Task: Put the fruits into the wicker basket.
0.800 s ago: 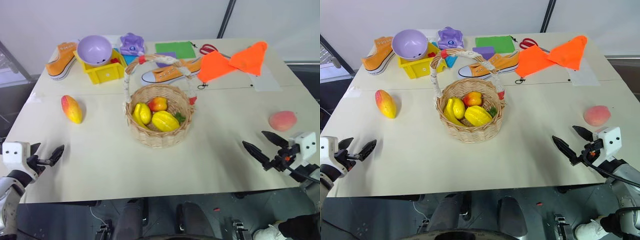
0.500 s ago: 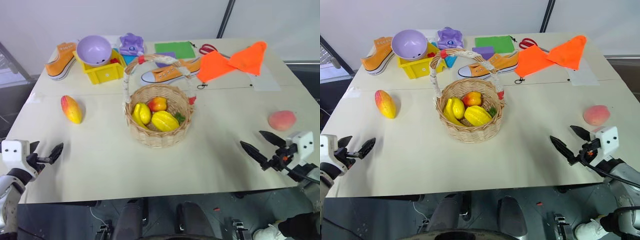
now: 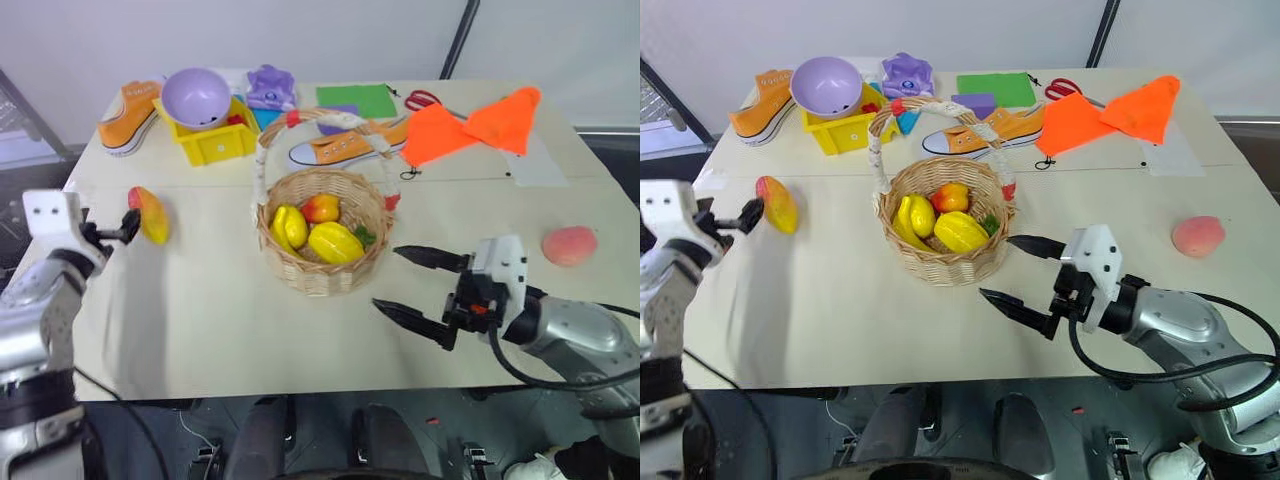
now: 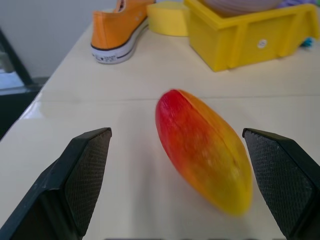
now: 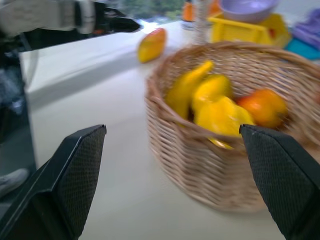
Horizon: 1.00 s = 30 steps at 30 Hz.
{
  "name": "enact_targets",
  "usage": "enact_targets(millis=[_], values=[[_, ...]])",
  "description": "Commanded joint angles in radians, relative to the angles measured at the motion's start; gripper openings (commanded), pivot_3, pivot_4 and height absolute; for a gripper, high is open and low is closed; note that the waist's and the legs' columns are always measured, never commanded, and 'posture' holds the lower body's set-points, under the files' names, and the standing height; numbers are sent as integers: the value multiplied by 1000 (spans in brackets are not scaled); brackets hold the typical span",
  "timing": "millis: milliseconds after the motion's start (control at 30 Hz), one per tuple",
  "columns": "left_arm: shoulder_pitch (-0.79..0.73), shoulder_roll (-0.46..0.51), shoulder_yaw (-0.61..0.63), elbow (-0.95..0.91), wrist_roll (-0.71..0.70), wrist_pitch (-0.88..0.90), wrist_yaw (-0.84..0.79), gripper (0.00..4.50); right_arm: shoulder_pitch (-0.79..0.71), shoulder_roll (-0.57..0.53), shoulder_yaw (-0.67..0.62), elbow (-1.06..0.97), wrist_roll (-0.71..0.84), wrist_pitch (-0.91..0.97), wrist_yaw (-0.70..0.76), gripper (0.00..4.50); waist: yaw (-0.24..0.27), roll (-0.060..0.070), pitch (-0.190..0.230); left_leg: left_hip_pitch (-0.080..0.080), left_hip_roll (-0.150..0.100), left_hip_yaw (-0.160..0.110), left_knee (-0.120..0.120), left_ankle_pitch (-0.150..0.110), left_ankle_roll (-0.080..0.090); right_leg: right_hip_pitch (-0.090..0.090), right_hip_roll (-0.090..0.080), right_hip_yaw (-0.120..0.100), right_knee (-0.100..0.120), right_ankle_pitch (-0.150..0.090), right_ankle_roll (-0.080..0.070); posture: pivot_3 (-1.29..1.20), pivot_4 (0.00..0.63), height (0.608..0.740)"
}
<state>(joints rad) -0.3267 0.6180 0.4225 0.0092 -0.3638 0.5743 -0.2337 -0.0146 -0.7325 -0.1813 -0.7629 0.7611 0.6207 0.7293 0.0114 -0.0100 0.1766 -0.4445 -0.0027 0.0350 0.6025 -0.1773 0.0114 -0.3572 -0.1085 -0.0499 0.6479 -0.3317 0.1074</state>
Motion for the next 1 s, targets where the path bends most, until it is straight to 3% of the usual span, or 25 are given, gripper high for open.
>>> enact_targets(millis=[33, 433, 633, 700, 800, 833, 1000], values=[[-68, -3, -58, 0, 62, 67, 71, 4500, -21, -26, -7, -61, 44, 12, -3, 4448, 1, 0, 0, 0, 0, 0, 0, 0, 0, 0, 0, 0, 0, 0, 0, 0, 150, 740], [-302, -90, -137, 240, 151, 198, 199, 4500, -28, -28, 27, -97, 34, -27, 6, 4448, 2, -5, 1, 0, 1, 0, 8, 0, 1, 1, 2, -1, 5, 2, 3, 0, 150, 740], [-363, -100, -102, 331, 132, 265, 215, 4500, -34, -29, 41, -98, 27, -39, -5, 4448, 1, -10, 3, -2, 1, 0, 9, 0, 1, 1, 2, -1, 5, 2, 4, 0, 150, 740], [-377, -103, -81, 356, 118, 259, 210, 3969, -43, -28, 47, -98, 28, -38, -11, 4500, 1, -11, 3, -2, 1, 0, 9, 0, 1, 1, 2, -1, 6, 2, 4, 0, 150, 740], [-386, -94, -67, 366, 111, 252, 195, 2576, -55, -29, 56, -96, 28, -37, -19, 4500, 1, -11, 3, -2, 1, -1, 9, 0, 1, 1, 2, -1, 6, 2, 4, 0, 150, 740], [-386, -90, -68, 366, 113, 249, 192, 2356, -57, -29, 57, -96, 29, -37, -20, 4500, 1, -11, 3, -2, 1, -1, 9, 0, 1, 1, 2, -1, 6, 2, 4, 0, 150, 740], [-323, -52, -52, 268, 128, 161, 169, 2340, -57, -30, 65, -89, 17, -45, -19, 4500, -1, -13, 3, -2, 1, -1, 9, 0, 0, 0, 1, -1, 6, 2, 4, 0, 150, 740]])
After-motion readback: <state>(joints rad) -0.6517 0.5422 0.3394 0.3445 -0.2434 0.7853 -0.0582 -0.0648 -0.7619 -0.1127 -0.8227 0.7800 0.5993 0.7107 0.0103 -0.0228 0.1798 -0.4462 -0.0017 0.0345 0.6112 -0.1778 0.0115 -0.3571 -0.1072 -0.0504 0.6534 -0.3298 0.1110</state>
